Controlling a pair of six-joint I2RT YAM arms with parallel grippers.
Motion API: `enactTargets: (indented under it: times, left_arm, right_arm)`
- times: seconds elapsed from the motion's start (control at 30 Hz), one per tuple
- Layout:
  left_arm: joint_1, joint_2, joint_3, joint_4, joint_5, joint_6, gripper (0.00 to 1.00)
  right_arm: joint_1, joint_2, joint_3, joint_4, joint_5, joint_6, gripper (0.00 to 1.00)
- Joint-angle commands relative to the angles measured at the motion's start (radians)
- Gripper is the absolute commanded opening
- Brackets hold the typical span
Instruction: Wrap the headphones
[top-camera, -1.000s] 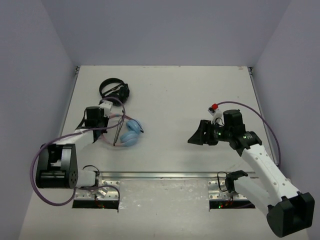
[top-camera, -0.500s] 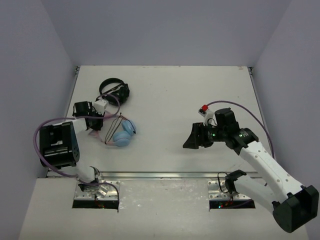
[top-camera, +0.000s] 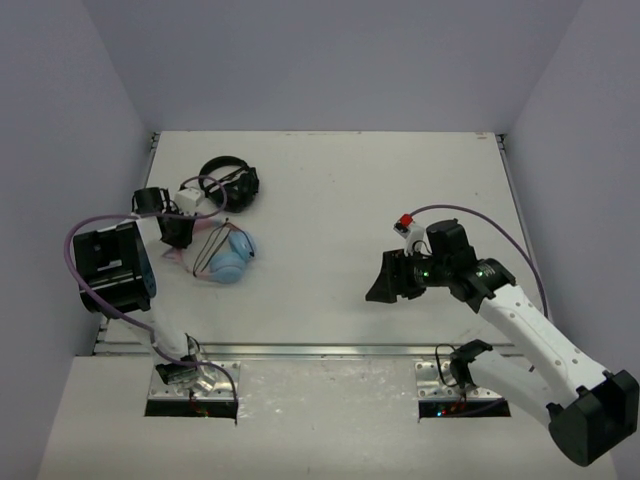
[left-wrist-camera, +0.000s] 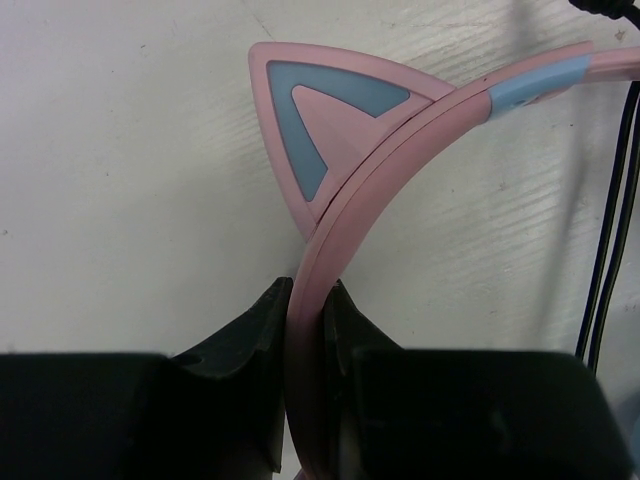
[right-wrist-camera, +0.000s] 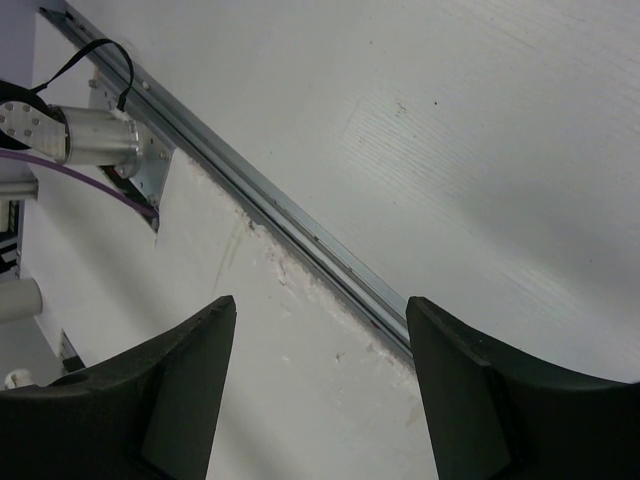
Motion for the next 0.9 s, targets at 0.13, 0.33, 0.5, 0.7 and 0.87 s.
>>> enactTargets:
  times: [0.13,0.33,0.5,0.7,0.87]
  left_arm:
    - [0.016,0.016,0.005,0.018,-0.06,-0.024,0.24]
    - [0.016,-0.061,-0.012,0.064,-0.085,-0.137,1.0]
    - [0.007,-0.171,0.04,0.116,-0.141,-0.323,1.0]
    - [-0.075,-0.326,0.193,-0.038,-0.351,-0.574,1.0]
    - [-0.081,-0.54,0.298,-0.292,-0.243,-0.916,1.0]
  right_arm:
    - [0.006,-0.006,0.016,0.015,0.027,-0.025,0.7]
    - [0.008,-0.014,0.045,0.006,0.047,-0.028,0.7]
    - [0.006,-0.043,0.062,-0.003,0.063,-0.016,0.7]
    - [0.006,-0.058,0.119,-0.057,0.147,-0.048,0.71]
    - [0.006,-0.032,0.303,-0.218,0.326,-0.124,0.91]
